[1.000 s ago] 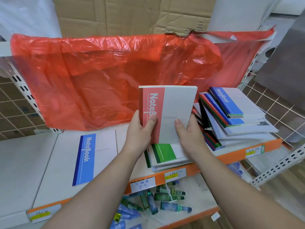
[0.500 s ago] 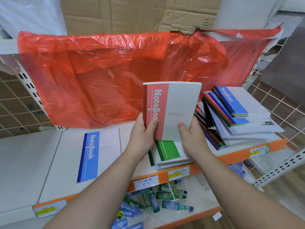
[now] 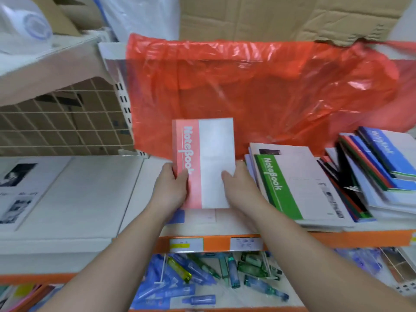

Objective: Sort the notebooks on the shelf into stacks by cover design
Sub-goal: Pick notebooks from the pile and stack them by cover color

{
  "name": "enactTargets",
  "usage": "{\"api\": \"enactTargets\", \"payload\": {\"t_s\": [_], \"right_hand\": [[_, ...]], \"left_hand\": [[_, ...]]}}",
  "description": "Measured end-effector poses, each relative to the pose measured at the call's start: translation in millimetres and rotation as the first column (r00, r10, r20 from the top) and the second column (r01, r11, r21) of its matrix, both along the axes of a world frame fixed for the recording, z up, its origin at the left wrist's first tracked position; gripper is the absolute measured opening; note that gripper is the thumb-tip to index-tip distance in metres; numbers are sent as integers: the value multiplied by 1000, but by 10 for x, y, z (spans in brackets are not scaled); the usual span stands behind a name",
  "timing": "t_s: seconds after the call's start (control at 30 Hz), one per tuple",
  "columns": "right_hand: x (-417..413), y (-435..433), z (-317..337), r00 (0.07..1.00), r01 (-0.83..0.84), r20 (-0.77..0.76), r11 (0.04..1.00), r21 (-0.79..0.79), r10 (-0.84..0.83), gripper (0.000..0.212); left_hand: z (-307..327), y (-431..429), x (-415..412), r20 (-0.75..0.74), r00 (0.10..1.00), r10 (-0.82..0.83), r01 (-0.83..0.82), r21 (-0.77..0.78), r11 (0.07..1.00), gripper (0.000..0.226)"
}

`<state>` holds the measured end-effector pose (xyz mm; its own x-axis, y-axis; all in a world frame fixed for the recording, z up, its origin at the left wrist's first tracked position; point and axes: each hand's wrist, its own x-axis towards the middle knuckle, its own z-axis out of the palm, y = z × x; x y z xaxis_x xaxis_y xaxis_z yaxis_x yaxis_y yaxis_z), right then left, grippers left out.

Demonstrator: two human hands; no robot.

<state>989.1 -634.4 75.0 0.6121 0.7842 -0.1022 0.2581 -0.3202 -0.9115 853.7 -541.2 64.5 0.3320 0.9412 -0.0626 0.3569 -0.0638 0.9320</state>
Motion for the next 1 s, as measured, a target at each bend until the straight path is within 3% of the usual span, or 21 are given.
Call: {"api": "enactTargets", "payload": {"t_s": [0.1,0.3,0.43,0.77,1.0], "right_hand": [[-154,121,-247,995,-14,-101,976,-219,-8,32],[-206,305,-625,998,-54,-50,937,-345,40,29],[-165,416,-725,996,-52,47,919,-392,76,12],[-179,507,-828,958,19,265,894,-448,113,31],[-169,511,-890,942,55,319,895,-443,100,30]], "left_hand": [[-224,150,-222,-398,916,-41,56,26,998,27],[-488,337,-384,-601,794,-89,138,35,990,31],[-585,456,-398,-622,781,-50,122,74,990,36],[-771,580,-406,-658,753,-30,168,148,975,35],[-809,605,-414,-630,775,-50,181,146,973,32]]}}
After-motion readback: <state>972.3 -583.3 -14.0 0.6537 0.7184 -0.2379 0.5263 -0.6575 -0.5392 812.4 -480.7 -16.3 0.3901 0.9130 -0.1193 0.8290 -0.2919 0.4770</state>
